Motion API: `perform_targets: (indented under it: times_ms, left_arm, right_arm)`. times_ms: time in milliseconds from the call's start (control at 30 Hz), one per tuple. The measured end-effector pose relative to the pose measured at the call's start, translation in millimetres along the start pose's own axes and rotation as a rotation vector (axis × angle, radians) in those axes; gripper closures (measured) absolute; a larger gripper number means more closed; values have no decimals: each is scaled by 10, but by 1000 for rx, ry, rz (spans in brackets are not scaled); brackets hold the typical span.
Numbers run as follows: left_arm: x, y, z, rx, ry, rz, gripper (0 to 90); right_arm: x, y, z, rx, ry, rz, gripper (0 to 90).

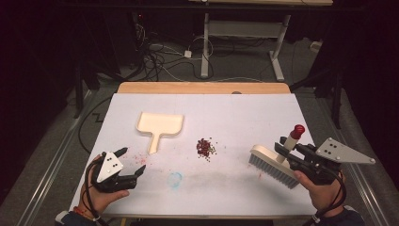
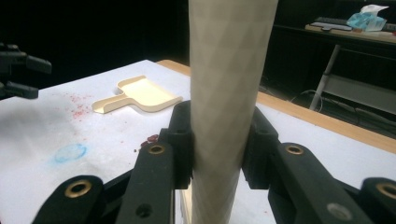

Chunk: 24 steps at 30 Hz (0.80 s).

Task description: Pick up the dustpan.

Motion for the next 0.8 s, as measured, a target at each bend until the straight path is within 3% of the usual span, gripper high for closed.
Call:
perform_targets:
  times_ms: [67, 100, 133, 267, 300, 333, 467, 600, 700, 800]
  left_arm:
    - [23, 8, 38, 5, 43, -14, 196]
    - [23, 8, 38, 5, 43, -14, 197]
    - [49, 7, 46, 21, 44, -38, 197]
    - [63, -1, 34, 23, 79, -45, 197]
    - [70, -13, 17, 15, 114, -85, 197]
    - [74, -26, 1, 26, 104, -106, 196]
    - [17, -56, -9, 17, 124, -97, 197]
    - [-68, 7, 73, 42, 166, -128, 212]
    - [-216, 148, 268, 88, 220, -171, 227]
    - [-262, 211, 398, 95, 238, -197, 228]
  right_arm:
    - [1, -14, -3, 3, -5, 5, 697]
    - [5, -19, -1, 5, -3, 10, 697]
    - [8, -19, 5, 6, -5, 13, 697]
    - [8, -16, 25, 18, -1, 4, 697]
    - [4, -18, 33, 22, -3, 4, 697]
    - [-3, -25, 43, 25, -5, 1, 697]
    - [-10, -15, 75, 21, -10, 10, 697]
    - [-5, -10, 97, 23, 1, 11, 697]
    - [-16, 16, 99, 35, -3, 6, 697]
    - [-23, 41, 104, 48, -8, -12, 697]
Point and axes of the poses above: each handheld gripper's, and its own axes: z roughly forward along the jaws, x roughly out of its underside, y roughly to its left, the point moved 1 cm from there along z, roughly forward along the jaws, and after that the axes turned 15 degrees about z, right-handed, at the moved point
